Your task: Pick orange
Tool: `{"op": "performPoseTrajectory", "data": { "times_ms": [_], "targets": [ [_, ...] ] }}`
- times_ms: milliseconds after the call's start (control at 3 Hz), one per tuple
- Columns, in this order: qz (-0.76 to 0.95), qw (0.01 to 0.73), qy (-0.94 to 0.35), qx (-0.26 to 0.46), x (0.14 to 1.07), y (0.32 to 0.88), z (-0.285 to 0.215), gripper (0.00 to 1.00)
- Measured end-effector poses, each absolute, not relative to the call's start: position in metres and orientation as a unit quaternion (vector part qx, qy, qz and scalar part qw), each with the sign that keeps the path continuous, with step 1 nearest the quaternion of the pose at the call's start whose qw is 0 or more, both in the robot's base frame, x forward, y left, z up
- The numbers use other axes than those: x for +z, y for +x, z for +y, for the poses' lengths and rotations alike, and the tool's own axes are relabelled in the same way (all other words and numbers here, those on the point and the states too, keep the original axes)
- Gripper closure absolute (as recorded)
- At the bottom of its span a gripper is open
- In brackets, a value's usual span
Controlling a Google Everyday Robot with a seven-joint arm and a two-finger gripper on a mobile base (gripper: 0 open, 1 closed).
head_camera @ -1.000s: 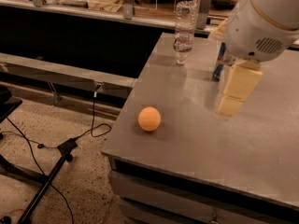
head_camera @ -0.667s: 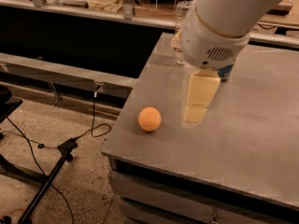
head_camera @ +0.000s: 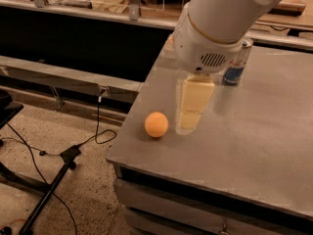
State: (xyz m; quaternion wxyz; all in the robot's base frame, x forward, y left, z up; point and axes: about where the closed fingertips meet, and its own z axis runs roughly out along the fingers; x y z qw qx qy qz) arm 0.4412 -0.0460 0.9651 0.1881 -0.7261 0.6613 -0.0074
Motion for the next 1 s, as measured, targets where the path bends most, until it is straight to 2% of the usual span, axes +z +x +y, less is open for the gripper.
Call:
{"op": "performPoseTrajectory", "data": {
  "times_ms": [667,1000],
  "targets": [
    [0.645,0.17,-0.745,0.024,0.891,0.477,-0.001,0.0],
    [0.647,0.153,-0.746,0.036,0.859,0.487,0.003,0.0]
  ]
}}
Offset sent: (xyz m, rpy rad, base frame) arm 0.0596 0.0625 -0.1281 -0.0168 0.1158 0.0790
